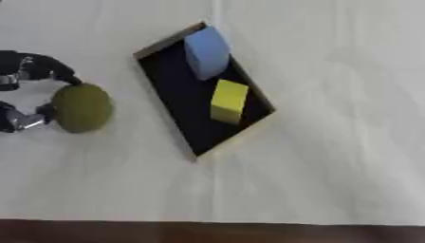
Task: Pick up objects on the table and place them in the box.
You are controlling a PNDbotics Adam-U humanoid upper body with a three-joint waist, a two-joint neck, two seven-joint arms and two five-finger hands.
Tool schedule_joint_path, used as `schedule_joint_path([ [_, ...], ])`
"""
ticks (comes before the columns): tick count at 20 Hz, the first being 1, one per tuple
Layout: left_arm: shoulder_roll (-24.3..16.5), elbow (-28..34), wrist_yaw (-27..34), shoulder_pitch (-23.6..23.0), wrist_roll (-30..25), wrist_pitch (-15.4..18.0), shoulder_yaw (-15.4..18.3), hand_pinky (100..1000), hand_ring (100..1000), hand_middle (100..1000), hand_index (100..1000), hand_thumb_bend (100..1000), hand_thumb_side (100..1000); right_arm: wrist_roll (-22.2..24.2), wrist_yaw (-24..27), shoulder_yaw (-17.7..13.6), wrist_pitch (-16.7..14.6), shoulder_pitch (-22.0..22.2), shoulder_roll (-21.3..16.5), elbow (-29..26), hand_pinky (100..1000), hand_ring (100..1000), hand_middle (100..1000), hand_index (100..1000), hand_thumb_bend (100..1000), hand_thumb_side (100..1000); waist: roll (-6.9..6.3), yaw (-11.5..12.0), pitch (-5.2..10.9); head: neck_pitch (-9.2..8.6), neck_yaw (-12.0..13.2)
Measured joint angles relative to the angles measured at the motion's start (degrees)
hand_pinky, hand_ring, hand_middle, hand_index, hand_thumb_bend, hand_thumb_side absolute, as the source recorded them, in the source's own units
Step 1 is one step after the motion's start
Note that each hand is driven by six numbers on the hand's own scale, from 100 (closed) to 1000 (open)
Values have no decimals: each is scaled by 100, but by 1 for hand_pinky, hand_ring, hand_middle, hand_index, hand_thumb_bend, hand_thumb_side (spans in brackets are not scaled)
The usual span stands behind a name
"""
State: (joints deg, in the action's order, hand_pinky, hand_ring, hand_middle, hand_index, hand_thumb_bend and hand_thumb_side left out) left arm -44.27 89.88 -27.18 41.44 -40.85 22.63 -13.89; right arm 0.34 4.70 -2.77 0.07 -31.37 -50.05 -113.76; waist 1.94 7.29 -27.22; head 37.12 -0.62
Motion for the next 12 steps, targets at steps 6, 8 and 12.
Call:
schedule_joint_path([
  [6,48,-23,-400,2,130,130,-9,990,937,802,945,246,408,29,39,-2,44,20,45,0,860,765,618,759,100,503,-3,13,-8,-39,0],
  [8,79,-77,-510,6,190,188,-9,970,923,777,922,245,426,37,51,-3,65,31,55,0,859,763,615,757,100,504,-4,13,-8,-40,0],
  [12,181,-222,-772,50,399,232,-8,886,839,638,838,213,356,66,77,-8,97,65,100,0,859,761,613,754,100,506,-5,8,-11,-43,0],
])
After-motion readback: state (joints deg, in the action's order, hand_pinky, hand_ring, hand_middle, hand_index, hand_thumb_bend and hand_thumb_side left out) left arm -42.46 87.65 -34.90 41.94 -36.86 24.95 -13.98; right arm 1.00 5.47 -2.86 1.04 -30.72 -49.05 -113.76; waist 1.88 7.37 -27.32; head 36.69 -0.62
